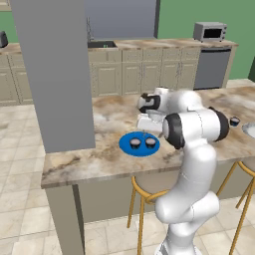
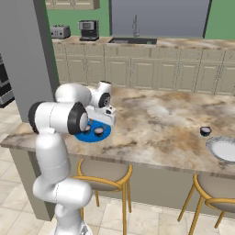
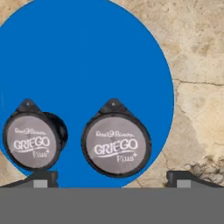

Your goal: Place two yogurt containers on each plate.

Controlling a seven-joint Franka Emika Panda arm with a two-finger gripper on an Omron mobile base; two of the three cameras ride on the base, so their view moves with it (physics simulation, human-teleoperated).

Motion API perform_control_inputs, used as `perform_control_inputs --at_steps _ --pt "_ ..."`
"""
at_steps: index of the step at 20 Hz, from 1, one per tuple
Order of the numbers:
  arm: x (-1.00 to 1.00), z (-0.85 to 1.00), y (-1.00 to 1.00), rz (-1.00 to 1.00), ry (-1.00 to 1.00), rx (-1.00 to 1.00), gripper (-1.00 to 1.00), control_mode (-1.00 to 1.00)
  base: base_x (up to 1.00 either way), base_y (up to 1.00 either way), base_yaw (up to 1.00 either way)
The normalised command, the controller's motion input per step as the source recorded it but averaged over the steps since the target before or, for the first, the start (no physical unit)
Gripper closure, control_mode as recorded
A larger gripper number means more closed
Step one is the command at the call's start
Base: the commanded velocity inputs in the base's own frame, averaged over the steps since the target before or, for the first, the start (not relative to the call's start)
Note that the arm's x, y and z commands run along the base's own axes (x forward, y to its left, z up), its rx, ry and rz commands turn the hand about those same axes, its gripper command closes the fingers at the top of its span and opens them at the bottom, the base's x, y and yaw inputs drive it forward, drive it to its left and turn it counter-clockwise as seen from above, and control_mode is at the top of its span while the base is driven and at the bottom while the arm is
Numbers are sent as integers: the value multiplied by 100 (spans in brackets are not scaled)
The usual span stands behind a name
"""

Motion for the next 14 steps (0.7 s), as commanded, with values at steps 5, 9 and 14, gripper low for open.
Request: perform_control_inputs --at_steps 5,9,14 --pt "-76 42 0 0 0 0 -100 -100 0 0 0" --pt "-81 30 0 2 0 -3 -100 -100 0 0 0" --pt "-69 27 -3 6 0 -3 -100 -100 0 0 0"
